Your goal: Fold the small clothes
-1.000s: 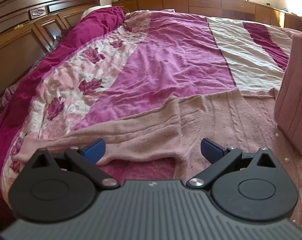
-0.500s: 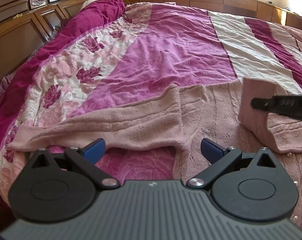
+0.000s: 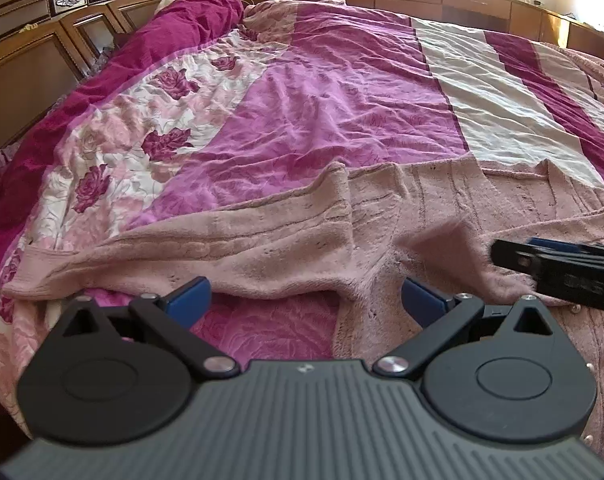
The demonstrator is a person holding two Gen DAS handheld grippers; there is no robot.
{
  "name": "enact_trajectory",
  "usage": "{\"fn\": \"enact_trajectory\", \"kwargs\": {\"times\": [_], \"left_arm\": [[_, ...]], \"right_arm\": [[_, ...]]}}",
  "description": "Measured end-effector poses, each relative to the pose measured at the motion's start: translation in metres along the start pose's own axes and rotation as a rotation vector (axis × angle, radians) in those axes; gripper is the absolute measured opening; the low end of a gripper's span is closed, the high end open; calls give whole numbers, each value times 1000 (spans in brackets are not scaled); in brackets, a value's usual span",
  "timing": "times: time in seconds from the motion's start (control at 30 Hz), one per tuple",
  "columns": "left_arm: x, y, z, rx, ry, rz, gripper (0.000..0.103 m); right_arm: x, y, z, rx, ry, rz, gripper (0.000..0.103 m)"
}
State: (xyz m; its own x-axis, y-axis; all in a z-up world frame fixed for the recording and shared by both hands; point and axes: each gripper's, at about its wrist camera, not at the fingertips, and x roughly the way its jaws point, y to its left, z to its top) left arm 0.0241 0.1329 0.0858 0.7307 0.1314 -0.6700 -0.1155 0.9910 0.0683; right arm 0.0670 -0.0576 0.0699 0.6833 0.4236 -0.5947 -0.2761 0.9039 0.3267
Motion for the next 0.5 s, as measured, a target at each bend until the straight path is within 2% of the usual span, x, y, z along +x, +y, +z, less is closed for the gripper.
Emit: {"fn": "enact_trajectory", "kwargs": {"times": [0.2, 0.33, 0.5], "left_arm": [[6, -11, 5, -16, 0, -63, 103], [20, -23, 11, -25, 27, -104, 103], [42, -40, 13, -34, 88, -168, 79]], "right_arm": [[-44, -31, -1, 21, -37, -38, 69], [-73, -56, -2, 27, -62, -80, 72], [-97, -97, -4, 76, -78, -160, 73]]}}
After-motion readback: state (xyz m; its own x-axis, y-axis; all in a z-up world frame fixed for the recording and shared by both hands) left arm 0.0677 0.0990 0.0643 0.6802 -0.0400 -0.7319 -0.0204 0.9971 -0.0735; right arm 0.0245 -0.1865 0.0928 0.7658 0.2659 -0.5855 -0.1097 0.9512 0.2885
